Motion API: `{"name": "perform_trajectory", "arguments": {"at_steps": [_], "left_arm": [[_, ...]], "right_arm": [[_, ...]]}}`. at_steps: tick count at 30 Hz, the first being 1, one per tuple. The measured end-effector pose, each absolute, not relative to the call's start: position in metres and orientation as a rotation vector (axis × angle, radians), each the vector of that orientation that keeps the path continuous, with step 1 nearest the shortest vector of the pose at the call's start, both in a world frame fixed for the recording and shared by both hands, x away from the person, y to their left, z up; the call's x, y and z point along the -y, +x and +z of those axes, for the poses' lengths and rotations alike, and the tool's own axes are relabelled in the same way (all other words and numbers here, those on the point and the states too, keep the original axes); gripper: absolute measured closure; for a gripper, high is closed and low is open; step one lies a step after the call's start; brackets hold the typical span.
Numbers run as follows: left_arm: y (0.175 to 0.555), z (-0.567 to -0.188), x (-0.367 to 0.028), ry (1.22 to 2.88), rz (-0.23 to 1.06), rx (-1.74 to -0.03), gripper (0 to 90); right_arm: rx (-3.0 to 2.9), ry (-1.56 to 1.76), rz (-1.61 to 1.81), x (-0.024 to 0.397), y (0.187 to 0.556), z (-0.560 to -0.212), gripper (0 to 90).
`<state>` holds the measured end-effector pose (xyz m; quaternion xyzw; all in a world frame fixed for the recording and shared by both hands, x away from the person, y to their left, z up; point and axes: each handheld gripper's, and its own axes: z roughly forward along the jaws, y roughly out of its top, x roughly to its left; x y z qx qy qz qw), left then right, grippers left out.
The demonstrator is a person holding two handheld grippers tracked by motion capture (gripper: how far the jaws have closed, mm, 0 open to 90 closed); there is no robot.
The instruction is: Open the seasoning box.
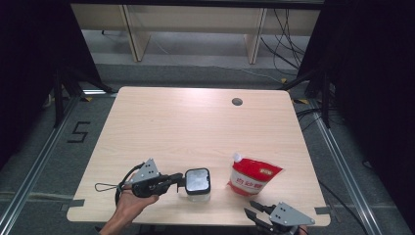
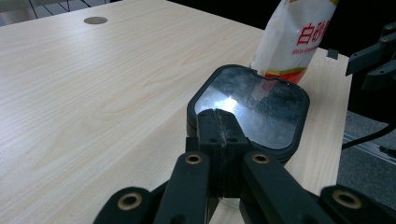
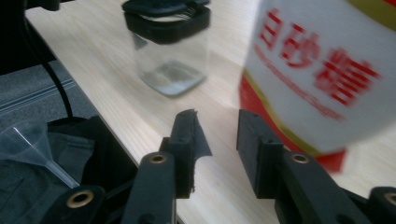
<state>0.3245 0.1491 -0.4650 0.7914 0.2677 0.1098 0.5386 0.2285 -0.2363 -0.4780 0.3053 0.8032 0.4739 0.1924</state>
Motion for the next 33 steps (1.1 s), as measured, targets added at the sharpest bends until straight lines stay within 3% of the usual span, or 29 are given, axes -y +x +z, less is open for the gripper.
{"name": "perform_trajectory", "arguments": {"at_steps": [20, 33], "left_arm": [[0.325, -0.468, -0.15, 1.851, 0.234, -0.639, 89.4], [0.325, -0.47, -0.152, 1.838, 0.227, -0.644, 89.4]], "right_arm": [[-2.286, 0.707, 1.428, 0.172, 0.265, -0.472, 85.2], [-2.301, 0.689, 1.43, 0.152, 0.282, -0.469, 87.7]]}}
